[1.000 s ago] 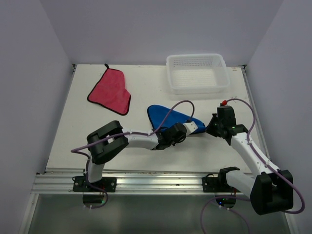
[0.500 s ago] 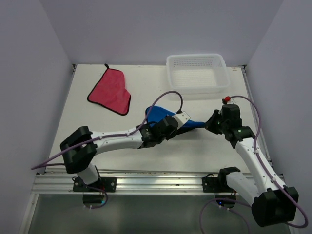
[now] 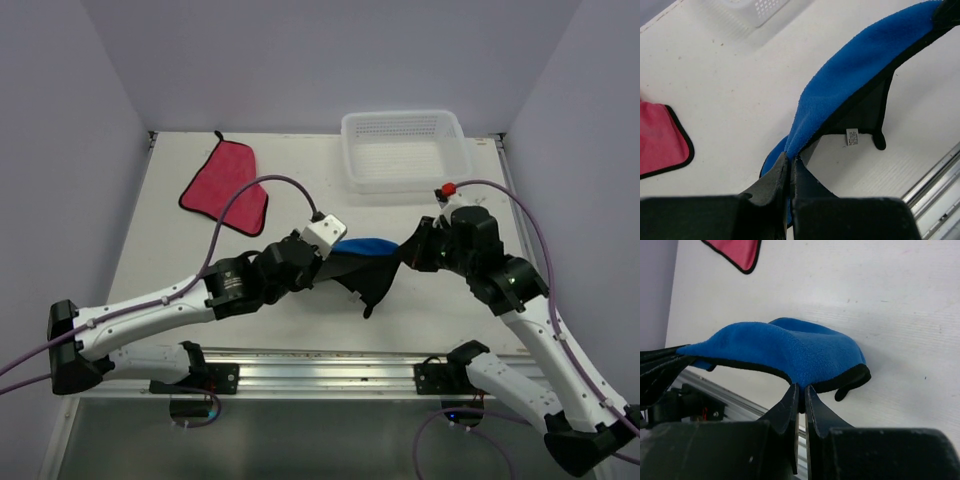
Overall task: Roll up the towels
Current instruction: Flatten the towel
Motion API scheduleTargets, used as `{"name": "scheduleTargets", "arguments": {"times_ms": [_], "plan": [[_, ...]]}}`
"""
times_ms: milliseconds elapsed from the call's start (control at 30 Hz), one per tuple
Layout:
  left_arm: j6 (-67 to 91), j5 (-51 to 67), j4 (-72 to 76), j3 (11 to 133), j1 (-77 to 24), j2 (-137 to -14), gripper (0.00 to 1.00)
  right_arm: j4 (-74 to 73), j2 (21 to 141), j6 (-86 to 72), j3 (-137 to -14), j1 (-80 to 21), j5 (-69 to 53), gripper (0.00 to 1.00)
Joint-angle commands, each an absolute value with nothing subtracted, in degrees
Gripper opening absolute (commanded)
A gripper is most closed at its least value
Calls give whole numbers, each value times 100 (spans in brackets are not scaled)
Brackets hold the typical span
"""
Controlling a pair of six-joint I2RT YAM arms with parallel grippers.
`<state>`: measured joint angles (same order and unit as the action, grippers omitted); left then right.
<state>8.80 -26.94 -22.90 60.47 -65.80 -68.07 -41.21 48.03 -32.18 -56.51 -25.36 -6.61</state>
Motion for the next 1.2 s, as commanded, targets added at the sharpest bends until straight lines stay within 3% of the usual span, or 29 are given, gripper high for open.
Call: {"name": "scheduleTargets", "arguments": {"times_ms": [0, 567, 1167], "plan": [[1274, -2523, -2900, 6064, -6706, -6347, 0, -4780, 4632, -3339, -6081, -2821, -633, 0], [1521, -1652, -3375, 6232, -6970, -5273, 0, -5361, 4192, -4095, -6452, -2971, -1046, 0], [835, -3331, -2171, 5423, -6961, -6037, 0, -4044, 5026, -4219, -5599, -2971, -9, 0]]}}
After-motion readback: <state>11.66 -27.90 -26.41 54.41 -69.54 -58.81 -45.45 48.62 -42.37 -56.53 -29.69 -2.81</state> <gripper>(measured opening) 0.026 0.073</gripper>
